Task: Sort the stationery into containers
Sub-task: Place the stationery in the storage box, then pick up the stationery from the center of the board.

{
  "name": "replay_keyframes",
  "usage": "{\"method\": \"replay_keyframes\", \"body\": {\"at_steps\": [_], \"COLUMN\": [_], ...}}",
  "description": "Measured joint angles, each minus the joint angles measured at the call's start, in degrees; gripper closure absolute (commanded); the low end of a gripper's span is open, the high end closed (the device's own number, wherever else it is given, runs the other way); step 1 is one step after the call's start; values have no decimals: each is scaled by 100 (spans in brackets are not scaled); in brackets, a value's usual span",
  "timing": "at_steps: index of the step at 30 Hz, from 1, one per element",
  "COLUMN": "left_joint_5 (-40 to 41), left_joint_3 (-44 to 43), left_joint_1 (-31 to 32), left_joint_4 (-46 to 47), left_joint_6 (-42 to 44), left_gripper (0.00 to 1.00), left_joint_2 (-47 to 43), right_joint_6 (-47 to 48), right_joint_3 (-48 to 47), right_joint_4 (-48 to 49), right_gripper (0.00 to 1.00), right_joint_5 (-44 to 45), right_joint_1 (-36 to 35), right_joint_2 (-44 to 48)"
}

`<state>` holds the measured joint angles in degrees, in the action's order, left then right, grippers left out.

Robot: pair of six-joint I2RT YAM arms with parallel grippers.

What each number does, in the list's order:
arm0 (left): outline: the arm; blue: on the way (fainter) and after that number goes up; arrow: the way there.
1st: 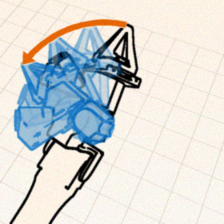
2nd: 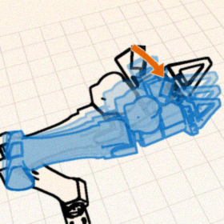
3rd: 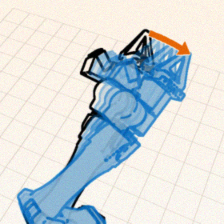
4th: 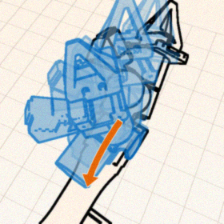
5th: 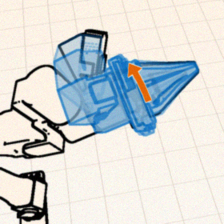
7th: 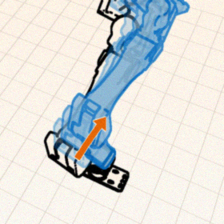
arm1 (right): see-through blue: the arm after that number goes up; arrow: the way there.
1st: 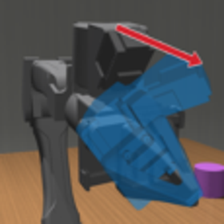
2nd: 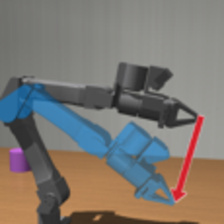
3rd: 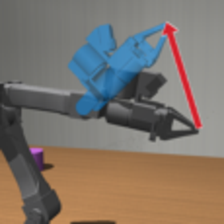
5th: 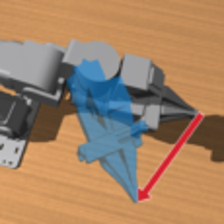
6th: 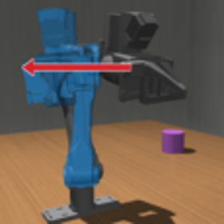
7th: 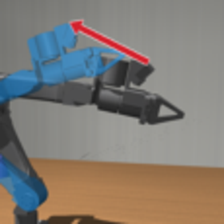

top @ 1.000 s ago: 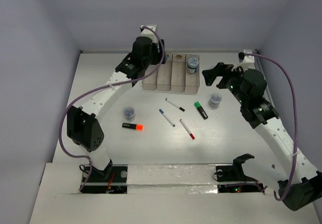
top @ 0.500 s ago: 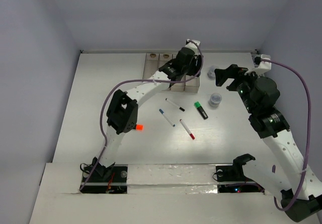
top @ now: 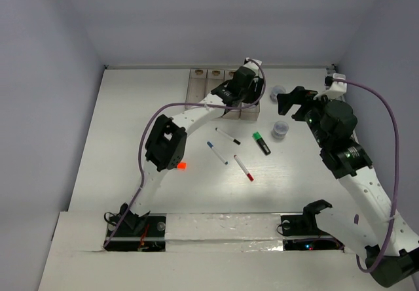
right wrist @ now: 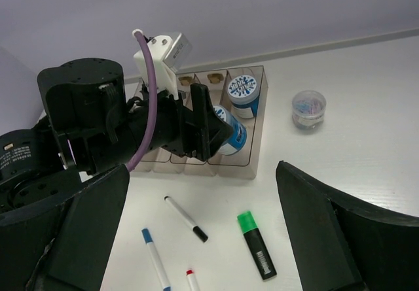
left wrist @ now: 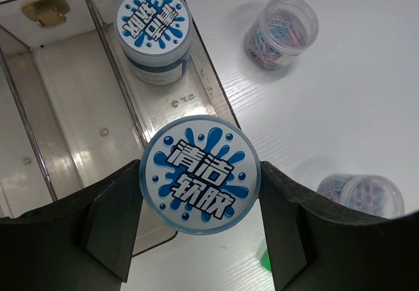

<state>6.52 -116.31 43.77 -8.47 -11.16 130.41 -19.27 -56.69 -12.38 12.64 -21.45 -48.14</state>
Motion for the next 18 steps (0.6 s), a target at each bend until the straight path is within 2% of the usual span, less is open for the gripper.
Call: {"method": "replay_keyframes", "body": {"at_steps": [1,7,9,10,12,13,18], "left_joint_5": [-2,26,57,72,81,85,55], "left_joint_3": [-9,-179,-190,-190,-192,-195,-402], "left_joint_1": [2,2,2,2,2,2,2], "left_joint_4": [4,-20,-44,-61,-74,-90,-11], "left_joint_6": [13,92,127,133,177,179,195], "left_gripper": [61,51,44,29,13,1,1], "left_joint_2": [13,254,323,350,380,380,345], "right_joint_6": [0,0,0,0,0,0,31], "right_joint_3": [11,20,20,20,20,20,20], "right_joint_4": [0,-2,2,0,2,0,9], "right_gripper": [0,0,0,0,0,0,0], "right_joint_5": [-2,-31,-50,-55,-61,-66,-170], "right_joint_1": [0,0,0,0,0,0,0], "right_joint_2": [-11,-111,-116,-111,-111,-111,-103]}}
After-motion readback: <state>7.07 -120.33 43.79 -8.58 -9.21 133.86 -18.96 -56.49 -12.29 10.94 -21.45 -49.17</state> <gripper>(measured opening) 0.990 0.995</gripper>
